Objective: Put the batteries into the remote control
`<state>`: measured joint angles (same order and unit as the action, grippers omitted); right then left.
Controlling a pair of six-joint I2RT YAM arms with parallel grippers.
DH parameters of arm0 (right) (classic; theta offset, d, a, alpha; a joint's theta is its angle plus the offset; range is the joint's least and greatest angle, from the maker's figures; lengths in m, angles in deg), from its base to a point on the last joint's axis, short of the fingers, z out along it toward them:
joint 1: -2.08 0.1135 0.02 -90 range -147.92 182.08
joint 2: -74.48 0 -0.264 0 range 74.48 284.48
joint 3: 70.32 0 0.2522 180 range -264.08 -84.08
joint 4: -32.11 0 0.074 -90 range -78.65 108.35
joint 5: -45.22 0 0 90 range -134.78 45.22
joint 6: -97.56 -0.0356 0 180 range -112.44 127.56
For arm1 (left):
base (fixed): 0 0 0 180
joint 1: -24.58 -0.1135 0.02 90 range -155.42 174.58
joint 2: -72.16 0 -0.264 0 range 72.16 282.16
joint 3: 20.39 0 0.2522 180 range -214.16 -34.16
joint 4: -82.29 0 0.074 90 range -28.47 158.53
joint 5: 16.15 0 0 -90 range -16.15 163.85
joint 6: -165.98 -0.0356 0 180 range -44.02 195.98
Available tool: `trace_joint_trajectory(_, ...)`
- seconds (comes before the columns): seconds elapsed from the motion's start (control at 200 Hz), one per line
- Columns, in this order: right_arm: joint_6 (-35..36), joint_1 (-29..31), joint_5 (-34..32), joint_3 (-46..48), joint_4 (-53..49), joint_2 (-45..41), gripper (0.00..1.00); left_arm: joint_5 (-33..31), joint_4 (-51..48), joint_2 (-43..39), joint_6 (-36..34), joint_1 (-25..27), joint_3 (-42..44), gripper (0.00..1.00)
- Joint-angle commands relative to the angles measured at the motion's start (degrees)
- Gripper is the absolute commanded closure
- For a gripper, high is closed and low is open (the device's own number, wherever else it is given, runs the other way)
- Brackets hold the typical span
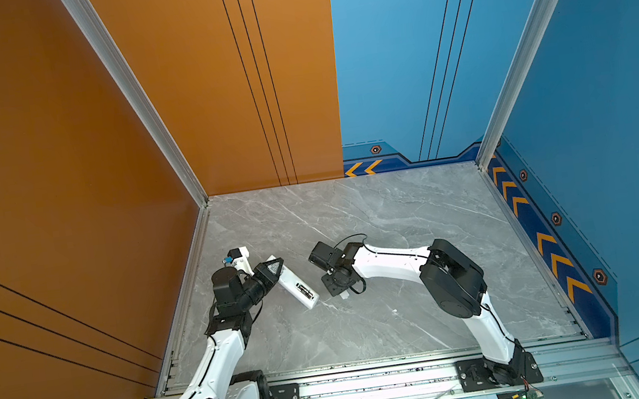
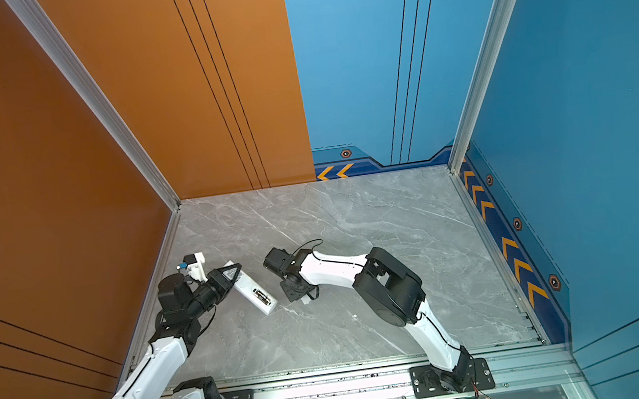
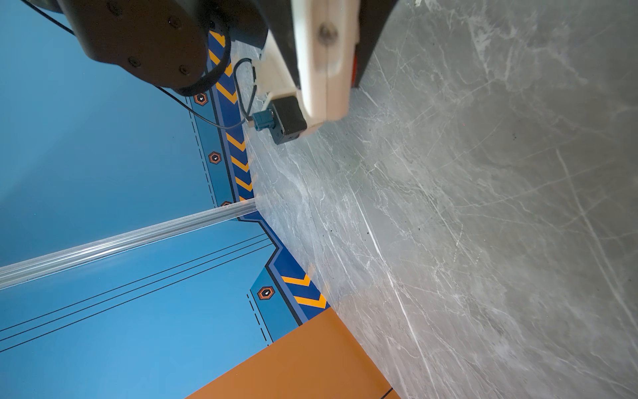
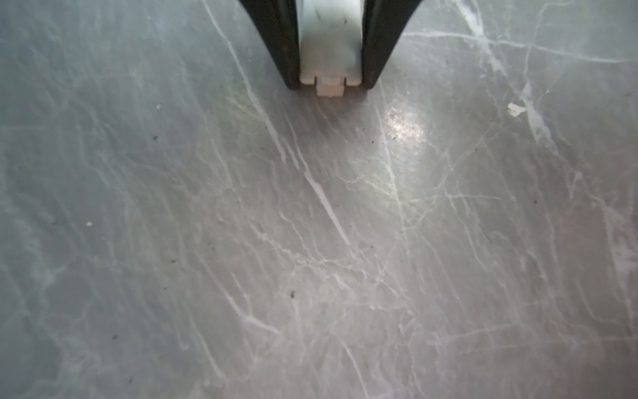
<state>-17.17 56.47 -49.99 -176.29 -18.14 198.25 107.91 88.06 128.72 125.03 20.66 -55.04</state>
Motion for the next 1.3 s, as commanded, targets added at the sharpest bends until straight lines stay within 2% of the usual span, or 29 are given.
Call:
trace_joint_trajectory(0.0,1.3,-0.1,-2.8,1.1,-5.2,3.0,0.7,0.7,1.7,-0.7,-0.5,0.4,0.6,1.0)
trace_joint_trajectory(0.15,1.2,0.2,-2.4,-0.2,-5.4,4.2,0.7,0.6,1.7,-0.9,-0.5,0.4,0.6,1.0)
trace_joint_trajectory(0.245,1.1,0.3,-2.3,-0.4,-5.7,4.6,0.75,0.6,1.7,-1.0,-0.5,0.4,0.6,1.0)
trace_joint_trajectory(0.646,2.1,0.4,-3.0,1.7,-5.5,0.7,0.83,1.0,1.7,-1.3,-0.2,0.9,0.5,1.0)
trace_joint_trajectory(0.911,2.8,-0.7,-2.3,8.4,-0.4,-11.0,0.84,-0.3,1.7,-1.9,-1.8,4.9,-0.6,1.0)
trace_joint_trajectory(1.297,4.1,-2.0,-1.2,23.7,16.2,-30.3,0.84,-4.6,4.4,1.0,-3.9,14.1,-3.4,1.0)
